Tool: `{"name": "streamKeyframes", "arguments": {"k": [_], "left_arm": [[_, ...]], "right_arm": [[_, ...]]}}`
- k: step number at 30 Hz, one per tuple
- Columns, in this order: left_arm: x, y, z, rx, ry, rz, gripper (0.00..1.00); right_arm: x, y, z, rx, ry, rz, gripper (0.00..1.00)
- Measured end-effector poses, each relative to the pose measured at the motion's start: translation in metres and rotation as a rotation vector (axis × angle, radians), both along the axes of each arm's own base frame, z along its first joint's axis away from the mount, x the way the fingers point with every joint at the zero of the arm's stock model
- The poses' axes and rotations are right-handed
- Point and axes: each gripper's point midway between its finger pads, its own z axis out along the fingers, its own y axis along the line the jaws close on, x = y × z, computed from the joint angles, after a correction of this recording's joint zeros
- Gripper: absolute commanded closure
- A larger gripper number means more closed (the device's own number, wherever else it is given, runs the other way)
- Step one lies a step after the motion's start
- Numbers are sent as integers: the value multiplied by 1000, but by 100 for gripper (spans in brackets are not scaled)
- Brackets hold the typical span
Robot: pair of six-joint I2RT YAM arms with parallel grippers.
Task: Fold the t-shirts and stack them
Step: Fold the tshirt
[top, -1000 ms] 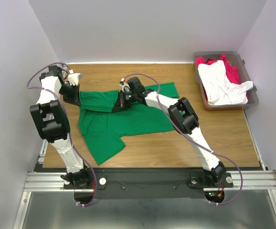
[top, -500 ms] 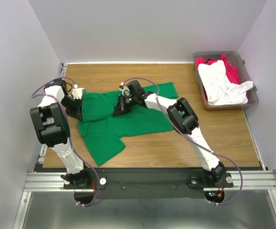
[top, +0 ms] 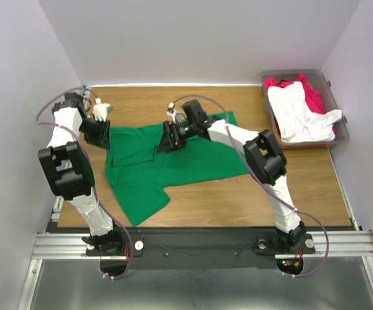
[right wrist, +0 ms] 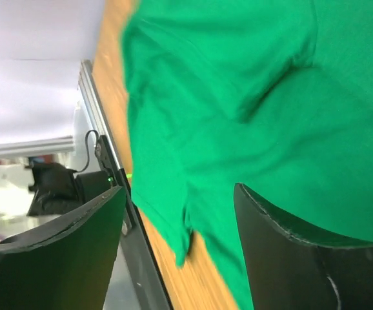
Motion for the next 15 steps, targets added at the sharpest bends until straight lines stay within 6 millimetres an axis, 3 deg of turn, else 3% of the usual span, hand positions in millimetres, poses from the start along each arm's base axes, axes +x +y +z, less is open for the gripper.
{"name": "streamKeyframes", "arguments": {"k": [3, 4, 7, 10, 13, 15], "left_arm": [[32, 0, 28, -10, -120, -3, 61], [47, 0, 38, -12, -172, -4, 61], [66, -2, 39, -23, -219, 12, 64], [80, -6, 16, -40, -196, 36, 67], [91, -10, -13, -53, -155, 62, 70], [96, -12, -33, -48, -126, 74, 75]], "right_arm": [[15, -21, 38, 25, -123, -19, 34], [30, -35, 56, 33, -190, -48, 39], [67, -69, 76, 20, -304, -131, 45], [117, -122, 63, -74, -382, -266, 50], [148, -164, 37, -177, -398, -358, 53], [165, -192, 9, -267, -390, -418, 53]]}}
